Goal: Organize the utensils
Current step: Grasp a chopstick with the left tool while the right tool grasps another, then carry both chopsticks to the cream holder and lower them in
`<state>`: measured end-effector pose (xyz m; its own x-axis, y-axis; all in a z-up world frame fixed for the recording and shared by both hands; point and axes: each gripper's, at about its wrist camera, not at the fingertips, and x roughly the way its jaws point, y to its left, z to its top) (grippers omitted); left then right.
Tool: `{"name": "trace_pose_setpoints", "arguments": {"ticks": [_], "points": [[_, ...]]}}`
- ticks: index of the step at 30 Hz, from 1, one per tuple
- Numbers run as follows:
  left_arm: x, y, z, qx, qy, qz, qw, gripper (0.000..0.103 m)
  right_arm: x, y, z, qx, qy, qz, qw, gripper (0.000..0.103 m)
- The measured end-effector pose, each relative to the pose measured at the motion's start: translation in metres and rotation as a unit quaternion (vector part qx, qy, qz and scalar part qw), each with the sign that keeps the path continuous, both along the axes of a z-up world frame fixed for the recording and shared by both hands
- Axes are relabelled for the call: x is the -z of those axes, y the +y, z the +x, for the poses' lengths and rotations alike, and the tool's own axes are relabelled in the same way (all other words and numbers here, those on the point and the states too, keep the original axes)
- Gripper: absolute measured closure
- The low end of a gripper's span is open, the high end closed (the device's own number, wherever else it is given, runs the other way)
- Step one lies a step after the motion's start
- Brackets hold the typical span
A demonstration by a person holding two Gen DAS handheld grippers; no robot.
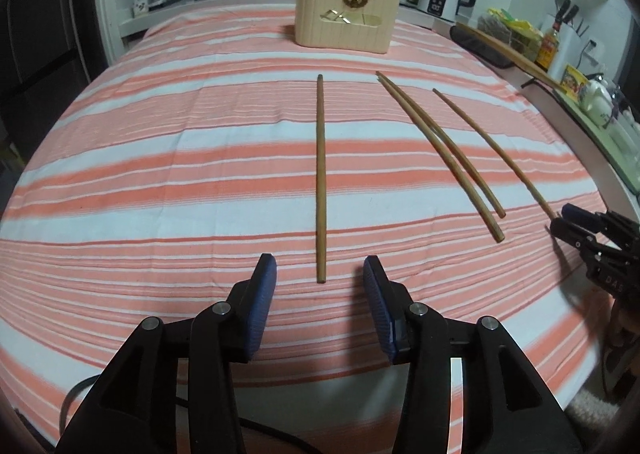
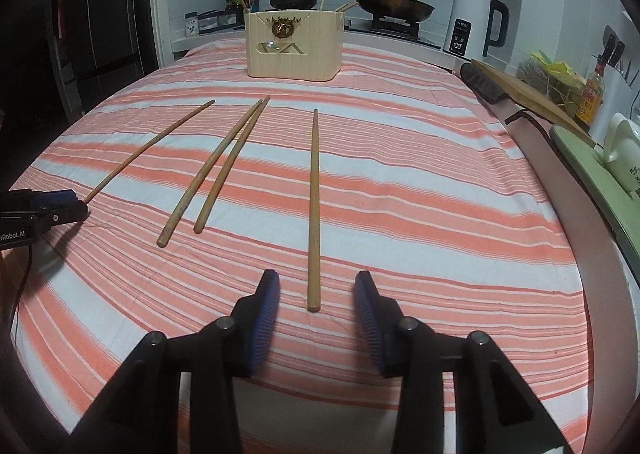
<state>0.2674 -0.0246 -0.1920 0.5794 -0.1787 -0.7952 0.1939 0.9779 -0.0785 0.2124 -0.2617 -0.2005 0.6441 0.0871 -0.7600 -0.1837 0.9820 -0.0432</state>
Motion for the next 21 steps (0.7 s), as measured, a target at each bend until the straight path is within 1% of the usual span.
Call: {"name": "trace_pose_setpoints", "arguments": {"ticks": [4,9,10,11,12,13,14,15,16,18,21], "points": [[0.002,-0.006,-0.004,0.007,-0.013,0.026,0.9996,0.056,0.004,-0.005,-0.002,-0.004,0.004,0.009,1.000,0.063],[0.003,-0.006,-0.005,0.004,-0.024,0.034,0.9991,0.058,0.005,-0.006,-0.003,-0.007,0.001,0.010,1.000,0.063],[0.003,-0.006,-0.005,0.005,-0.025,0.035,0.9991,0.060,0.005,-0.004,-0.003,-0.008,0.001,0.008,1.000,0.063],[0.003,-0.006,-0.006,0.007,-0.027,0.034,0.9990,0.066,0.004,-0.003,-0.003,-0.009,0.000,0.005,1.000,0.063],[0.003,-0.007,-0.006,0.010,-0.029,0.035,0.9989,0.071,0.004,-0.002,-0.003,-0.011,0.001,0.004,1.000,0.069],[0.003,-0.007,-0.006,0.012,-0.031,0.035,0.9988,0.088,0.004,-0.001,-0.003,-0.013,0.000,0.002,1.000,0.074],[0.003,-0.008,-0.006,0.013,-0.032,0.034,0.9988,0.100,0.005,0.000,-0.002,-0.011,0.000,-0.001,1.000,0.088],[0.003,-0.007,-0.006,0.012,-0.031,0.031,0.9990,0.100,0.005,0.000,-0.002,-0.010,0.000,-0.002,1.000,0.094],[0.002,-0.007,-0.005,0.009,-0.031,0.028,0.9991,0.101,0.004,0.000,-0.002,-0.008,0.001,-0.002,1.000,0.096],[-0.002,-0.004,-0.002,0.008,-0.027,0.021,0.9994,0.101,0.001,-0.003,-0.001,0.000,0.001,0.004,1.000,0.096],[-0.024,0.003,-0.002,0.004,-0.051,0.011,0.9987,0.101,-0.021,-0.008,-0.002,0.004,-0.024,0.009,1.000,0.096]]}}
